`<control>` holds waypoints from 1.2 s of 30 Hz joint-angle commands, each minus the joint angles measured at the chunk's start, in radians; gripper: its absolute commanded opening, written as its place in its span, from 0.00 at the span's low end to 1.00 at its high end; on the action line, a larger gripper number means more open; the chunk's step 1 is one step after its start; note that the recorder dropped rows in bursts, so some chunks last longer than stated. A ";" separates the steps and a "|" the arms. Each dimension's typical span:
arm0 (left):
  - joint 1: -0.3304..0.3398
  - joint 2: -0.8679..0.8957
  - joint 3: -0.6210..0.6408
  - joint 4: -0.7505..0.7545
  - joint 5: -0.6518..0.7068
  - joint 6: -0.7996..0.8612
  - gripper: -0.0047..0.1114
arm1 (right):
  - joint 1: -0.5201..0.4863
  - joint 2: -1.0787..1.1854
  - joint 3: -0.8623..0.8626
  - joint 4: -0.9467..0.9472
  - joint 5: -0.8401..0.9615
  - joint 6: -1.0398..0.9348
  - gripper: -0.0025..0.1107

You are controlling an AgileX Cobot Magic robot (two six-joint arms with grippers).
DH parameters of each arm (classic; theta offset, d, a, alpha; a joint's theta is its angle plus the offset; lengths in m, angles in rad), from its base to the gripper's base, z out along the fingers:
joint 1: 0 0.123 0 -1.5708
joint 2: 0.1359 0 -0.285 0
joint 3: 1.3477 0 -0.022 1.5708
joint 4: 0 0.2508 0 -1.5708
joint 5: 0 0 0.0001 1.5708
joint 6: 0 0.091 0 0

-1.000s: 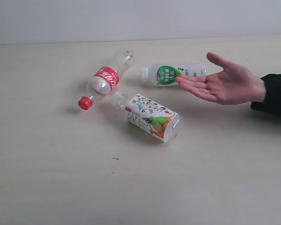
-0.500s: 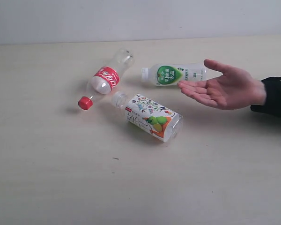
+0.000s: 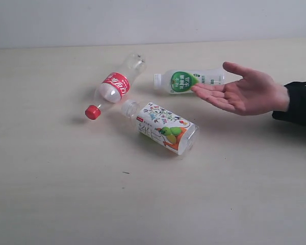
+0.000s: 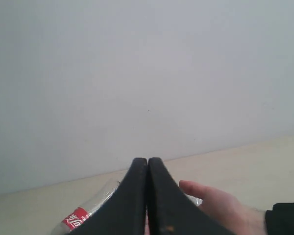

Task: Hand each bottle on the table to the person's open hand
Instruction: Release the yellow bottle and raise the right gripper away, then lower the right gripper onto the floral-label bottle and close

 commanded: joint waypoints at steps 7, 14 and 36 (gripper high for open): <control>0.000 -0.009 0.001 0.000 -0.001 -0.002 0.04 | -0.004 0.495 -0.418 -0.011 0.195 -0.167 0.02; 0.000 -0.009 0.001 0.000 -0.001 -0.002 0.04 | -0.004 0.840 -0.847 -0.011 0.720 -0.355 0.02; 0.000 -0.009 0.001 0.000 -0.001 -0.002 0.04 | 0.237 1.442 -1.406 -0.012 1.301 -0.817 0.71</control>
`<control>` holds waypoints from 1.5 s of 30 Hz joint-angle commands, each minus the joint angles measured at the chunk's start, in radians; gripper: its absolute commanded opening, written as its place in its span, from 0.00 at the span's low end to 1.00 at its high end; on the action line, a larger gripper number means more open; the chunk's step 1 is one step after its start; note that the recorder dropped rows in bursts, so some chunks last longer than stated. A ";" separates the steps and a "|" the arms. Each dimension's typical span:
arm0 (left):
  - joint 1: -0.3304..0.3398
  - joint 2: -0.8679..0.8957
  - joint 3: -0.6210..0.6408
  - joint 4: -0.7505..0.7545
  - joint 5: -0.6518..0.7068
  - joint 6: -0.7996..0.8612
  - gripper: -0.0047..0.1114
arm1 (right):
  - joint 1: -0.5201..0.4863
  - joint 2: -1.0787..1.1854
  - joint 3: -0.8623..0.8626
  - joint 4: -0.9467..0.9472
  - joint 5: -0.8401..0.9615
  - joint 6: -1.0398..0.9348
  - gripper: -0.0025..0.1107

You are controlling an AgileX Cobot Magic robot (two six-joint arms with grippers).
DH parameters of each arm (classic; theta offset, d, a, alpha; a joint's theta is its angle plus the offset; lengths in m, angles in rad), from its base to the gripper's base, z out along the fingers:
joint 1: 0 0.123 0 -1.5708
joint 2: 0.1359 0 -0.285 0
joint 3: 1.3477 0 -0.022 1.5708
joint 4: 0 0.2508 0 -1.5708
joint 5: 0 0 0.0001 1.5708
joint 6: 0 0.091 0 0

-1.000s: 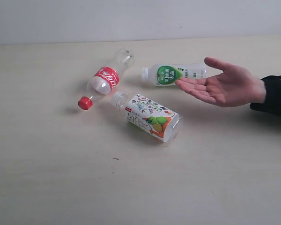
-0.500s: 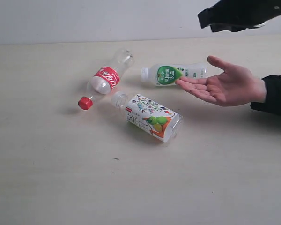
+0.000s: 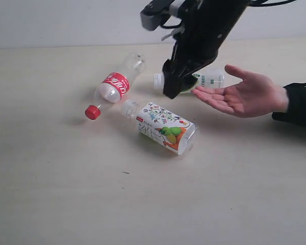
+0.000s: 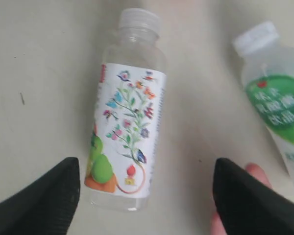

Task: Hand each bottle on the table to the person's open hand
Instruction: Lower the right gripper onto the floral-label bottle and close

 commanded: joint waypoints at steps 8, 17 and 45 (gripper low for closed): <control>0.000 -0.009 0.001 0.000 -0.001 -0.002 0.04 | 0.124 0.128 -0.011 -0.071 -0.093 0.012 0.82; 0.000 -0.009 0.001 0.000 -0.001 -0.002 0.04 | 0.124 0.193 -0.011 -0.141 -0.138 0.079 0.90; 0.000 -0.009 0.001 0.000 -0.001 -0.002 0.04 | 0.124 0.311 -0.011 -0.224 -0.107 0.208 0.68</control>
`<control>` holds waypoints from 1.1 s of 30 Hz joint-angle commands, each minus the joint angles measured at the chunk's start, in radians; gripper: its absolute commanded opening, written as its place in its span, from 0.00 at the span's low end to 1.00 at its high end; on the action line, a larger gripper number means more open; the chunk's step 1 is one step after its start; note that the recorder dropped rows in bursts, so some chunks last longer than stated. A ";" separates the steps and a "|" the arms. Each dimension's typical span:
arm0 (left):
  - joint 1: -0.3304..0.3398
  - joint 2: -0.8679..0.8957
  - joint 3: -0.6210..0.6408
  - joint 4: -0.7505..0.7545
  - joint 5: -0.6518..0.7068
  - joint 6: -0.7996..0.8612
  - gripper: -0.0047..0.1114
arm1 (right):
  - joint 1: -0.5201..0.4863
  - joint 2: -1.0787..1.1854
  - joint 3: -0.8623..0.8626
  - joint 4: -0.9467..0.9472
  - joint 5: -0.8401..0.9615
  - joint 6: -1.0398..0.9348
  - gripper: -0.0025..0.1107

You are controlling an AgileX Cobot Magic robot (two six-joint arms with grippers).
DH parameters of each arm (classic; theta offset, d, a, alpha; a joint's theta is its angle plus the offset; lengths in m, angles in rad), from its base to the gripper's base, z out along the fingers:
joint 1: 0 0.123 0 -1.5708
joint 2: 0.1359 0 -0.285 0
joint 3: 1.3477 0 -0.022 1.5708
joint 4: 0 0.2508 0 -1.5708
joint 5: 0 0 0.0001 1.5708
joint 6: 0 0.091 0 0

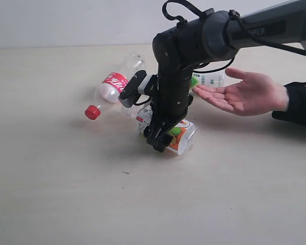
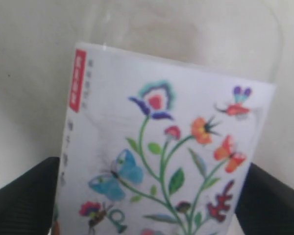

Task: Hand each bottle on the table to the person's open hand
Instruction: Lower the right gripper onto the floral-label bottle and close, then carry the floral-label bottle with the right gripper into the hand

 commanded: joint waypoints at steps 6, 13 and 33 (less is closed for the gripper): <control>0.000 -0.009 0.001 0.000 -0.001 -0.002 0.04 | 0.001 -0.002 -0.011 -0.006 0.084 0.005 0.15; 0.000 -0.009 0.001 0.000 -0.001 -0.002 0.04 | 0.001 -0.067 -0.013 0.052 0.122 0.043 0.02; 0.000 -0.009 0.001 0.000 -0.001 -0.002 0.04 | -0.367 -0.424 0.280 0.174 -0.104 0.267 0.02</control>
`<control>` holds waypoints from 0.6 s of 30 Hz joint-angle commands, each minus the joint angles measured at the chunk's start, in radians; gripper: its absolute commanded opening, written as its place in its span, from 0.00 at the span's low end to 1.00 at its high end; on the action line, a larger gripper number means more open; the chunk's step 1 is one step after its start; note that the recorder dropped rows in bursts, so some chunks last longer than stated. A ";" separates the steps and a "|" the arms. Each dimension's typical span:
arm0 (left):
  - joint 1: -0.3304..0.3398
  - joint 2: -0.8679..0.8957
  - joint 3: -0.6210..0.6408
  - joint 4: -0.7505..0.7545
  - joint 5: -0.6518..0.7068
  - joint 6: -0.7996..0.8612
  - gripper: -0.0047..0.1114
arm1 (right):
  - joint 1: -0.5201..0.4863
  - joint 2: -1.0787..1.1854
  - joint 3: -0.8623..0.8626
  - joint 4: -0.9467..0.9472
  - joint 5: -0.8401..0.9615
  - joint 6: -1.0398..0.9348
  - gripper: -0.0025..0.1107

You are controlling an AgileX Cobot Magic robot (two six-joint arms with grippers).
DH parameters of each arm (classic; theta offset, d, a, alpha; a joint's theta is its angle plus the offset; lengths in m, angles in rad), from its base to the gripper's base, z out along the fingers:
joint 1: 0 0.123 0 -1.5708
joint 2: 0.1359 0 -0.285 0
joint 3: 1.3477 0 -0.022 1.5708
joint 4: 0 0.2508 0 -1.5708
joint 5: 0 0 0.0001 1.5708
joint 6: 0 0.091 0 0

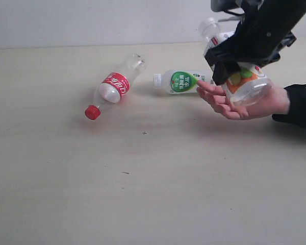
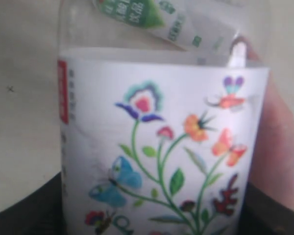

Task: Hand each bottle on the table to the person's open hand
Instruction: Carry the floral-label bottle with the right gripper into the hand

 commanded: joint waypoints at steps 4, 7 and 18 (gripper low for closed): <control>0.000 -0.009 0.001 0.000 -0.001 -0.002 0.04 | -0.023 0.016 0.126 0.003 -0.114 -0.004 0.02; 0.000 -0.009 0.001 0.000 -0.001 -0.002 0.04 | -0.023 0.030 0.126 -0.006 -0.093 -0.004 0.02; 0.000 -0.009 0.001 0.000 -0.001 -0.002 0.04 | -0.023 0.094 0.126 -0.064 -0.123 0.005 0.03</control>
